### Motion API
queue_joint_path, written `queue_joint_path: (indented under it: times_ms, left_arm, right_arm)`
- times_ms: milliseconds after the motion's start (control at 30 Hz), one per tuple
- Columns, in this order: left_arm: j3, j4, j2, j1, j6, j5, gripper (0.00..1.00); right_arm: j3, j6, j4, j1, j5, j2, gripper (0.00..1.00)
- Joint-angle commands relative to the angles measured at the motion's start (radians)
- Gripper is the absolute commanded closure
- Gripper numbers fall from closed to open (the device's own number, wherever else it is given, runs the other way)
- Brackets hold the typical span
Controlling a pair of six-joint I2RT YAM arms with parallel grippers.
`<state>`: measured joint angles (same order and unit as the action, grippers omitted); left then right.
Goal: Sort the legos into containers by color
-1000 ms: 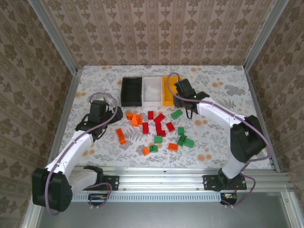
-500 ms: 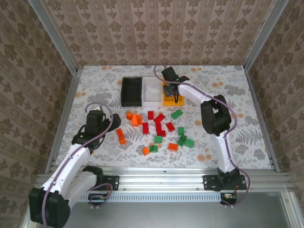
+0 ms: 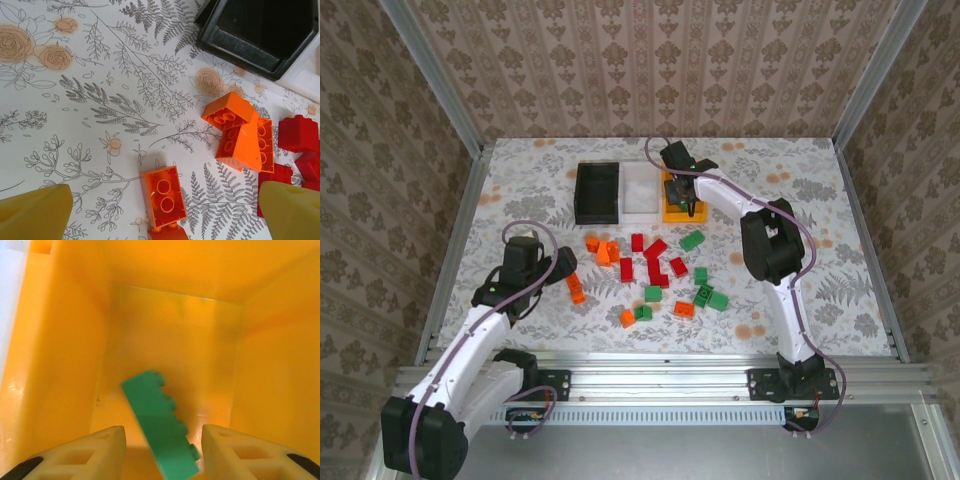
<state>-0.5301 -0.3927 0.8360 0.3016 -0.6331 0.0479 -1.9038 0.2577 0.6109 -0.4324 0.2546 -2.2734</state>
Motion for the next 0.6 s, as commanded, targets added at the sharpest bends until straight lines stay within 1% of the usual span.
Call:
queue_joint_path:
  times_ms: [0,133,267,300,367,400,433,467,567]
  left_arm:
    - [-0.002,-0.041,-0.003,0.007,-0.025,-0.025,0.03]
    - [0.002,-0.038,0.049,0.021,-0.038,-0.032,0.08]
    - [-0.032,-0.048,0.222,0.090,-0.043,-0.004,0.11]
    - [-0.046,-0.038,0.277,0.108,-0.046,0.001,0.13]
    - [-0.081,-0.041,0.382,0.141,-0.061,0.009,0.23]
    - [-0.096,-0.051,0.430,0.148,-0.071,0.025,0.25]
    - [-0.110,-0.055,0.472,0.188,-0.081,0.042,0.25]
    - [-0.119,-0.046,0.497,0.198,-0.084,0.052,0.26]
    - [-0.131,-0.005,0.518,0.218,-0.099,0.097,0.27]
  right_arm:
    - [-0.021,0.005,0.038,0.006,-0.004,0.061,0.54]
    - [0.077,0.016,0.003,0.002,-0.031,0.186,0.54]
    - [0.331,0.044,-0.109,-0.005,-0.048,0.411,0.52]
    - [0.390,0.051,-0.138,-0.005,-0.049,0.462,0.50]
    - [0.502,0.063,-0.167,-0.005,-0.045,0.536,0.49]
    - [0.552,0.067,-0.180,-0.005,-0.045,0.567,0.49]
    - [0.596,0.067,-0.191,-0.005,-0.047,0.593,0.49]
    - [0.628,0.066,-0.201,-0.005,-0.047,0.611,0.49]
    - [0.695,0.057,-0.223,-0.005,-0.051,0.649,0.48]
